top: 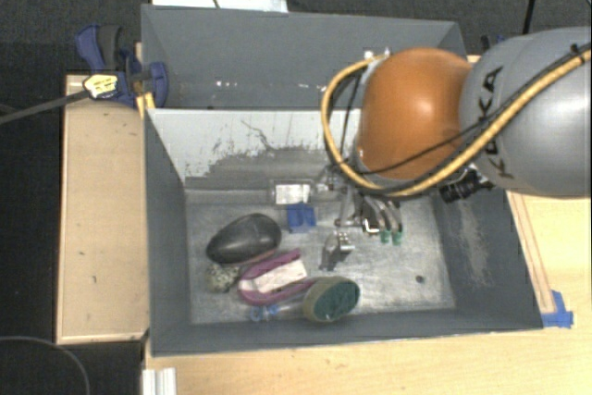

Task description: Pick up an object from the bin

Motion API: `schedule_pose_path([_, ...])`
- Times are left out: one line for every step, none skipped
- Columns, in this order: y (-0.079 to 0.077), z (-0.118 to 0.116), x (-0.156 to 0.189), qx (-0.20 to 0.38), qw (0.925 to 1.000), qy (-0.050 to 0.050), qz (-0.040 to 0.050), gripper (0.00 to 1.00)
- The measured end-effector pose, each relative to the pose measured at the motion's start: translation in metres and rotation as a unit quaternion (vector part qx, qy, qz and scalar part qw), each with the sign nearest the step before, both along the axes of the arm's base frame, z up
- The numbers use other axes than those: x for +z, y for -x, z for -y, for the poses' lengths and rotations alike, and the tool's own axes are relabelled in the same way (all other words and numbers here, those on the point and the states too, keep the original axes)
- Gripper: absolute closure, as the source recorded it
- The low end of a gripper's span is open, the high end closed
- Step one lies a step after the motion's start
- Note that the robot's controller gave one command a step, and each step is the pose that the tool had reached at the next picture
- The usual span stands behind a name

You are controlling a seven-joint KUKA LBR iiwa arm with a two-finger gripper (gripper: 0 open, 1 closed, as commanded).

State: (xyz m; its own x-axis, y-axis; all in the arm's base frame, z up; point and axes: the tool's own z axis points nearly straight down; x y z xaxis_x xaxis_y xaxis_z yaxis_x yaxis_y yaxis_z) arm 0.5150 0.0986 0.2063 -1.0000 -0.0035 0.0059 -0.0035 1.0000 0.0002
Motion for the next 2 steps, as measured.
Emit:
schedule_pose_path([-0.039,-0.032,-0.1171,0.062,0.9981,0.0,0.0043,0.0])
schedule_pose_path([-0.0368,-0.0335,-0.1193,0.061,0.9981,-0.001,-0.0011,1.0])
